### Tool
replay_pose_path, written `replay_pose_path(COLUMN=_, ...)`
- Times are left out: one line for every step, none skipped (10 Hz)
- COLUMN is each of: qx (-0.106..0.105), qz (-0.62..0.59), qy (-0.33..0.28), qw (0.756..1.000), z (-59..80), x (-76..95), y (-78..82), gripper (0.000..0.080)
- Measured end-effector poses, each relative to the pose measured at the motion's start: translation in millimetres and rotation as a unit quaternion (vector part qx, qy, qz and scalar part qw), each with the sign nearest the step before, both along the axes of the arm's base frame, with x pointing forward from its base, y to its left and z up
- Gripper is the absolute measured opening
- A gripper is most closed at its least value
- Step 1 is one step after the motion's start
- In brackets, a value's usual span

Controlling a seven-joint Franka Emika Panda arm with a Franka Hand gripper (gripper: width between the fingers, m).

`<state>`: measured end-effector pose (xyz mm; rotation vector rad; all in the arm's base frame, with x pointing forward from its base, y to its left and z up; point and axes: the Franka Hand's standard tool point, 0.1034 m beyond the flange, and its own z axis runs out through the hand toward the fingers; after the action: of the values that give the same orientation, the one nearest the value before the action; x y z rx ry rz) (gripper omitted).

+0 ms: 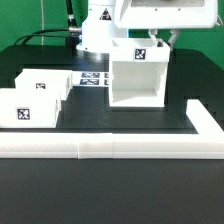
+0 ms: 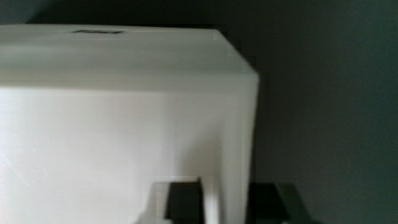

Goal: Assemble drawer

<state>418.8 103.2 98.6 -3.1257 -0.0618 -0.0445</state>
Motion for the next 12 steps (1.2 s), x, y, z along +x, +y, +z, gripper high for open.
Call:
replay_pose_path(qx=0.000, qz=0.000, qy=0.000, qw=1.000, z=0.0, x=0.2, y=0.1, gripper=0.0036)
replay_pose_path(qx=0.000, qz=0.000, qy=0.000, qw=1.000, z=0.0, x=0.2, y=0.1, gripper=0.0036)
replay_pose_path(qx=0.000, qz=0.000, qy=0.000, qw=1.000, z=0.0, x=0.2, y=0.1, gripper=0.0036)
replay_pose_path(qx=0.000, qz=0.000, qy=0.000, qw=1.000, z=0.0, x=0.2, y=0.1, gripper=0.0036)
replay_pose_path(qx=0.000, qz=0.000, qy=0.000, qw=1.000, z=0.0, x=0.2, y=0.1, gripper=0.0036)
replay_pose_path(qx=0.000, qz=0.000, qy=0.000, qw=1.000, z=0.0, x=0.2, y=0.1, gripper=0.0036)
replay_pose_path(qx=0.000, qz=0.000, qy=0.000, qw=1.000, z=0.0, x=0.2, y=0.1, gripper=0.0036)
replay_pose_path(qx=0.000, qz=0.001, qy=0.000, qw=1.000, z=0.0, x=0.7, y=0.0, gripper=0.0037)
replay_pose_path(qx=0.001, qz=0.010, qy=-0.001, qw=1.000, z=0.3, x=11.2, y=-2.9, gripper=0.0037)
replay_pose_path(qx=0.003, qz=0.007, qy=-0.005, qw=1.000, z=0.3, x=29.3, y=-5.2, gripper=0.0038)
replay_pose_path(qx=0.005, qz=0.005, qy=-0.011, qw=1.000, z=0.5, x=51.4, y=-7.5, gripper=0.0038)
replay_pose_path(qx=0.007, qz=0.002, qy=-0.020, qw=1.000, z=0.6, x=73.9, y=-9.8, gripper=0.0038)
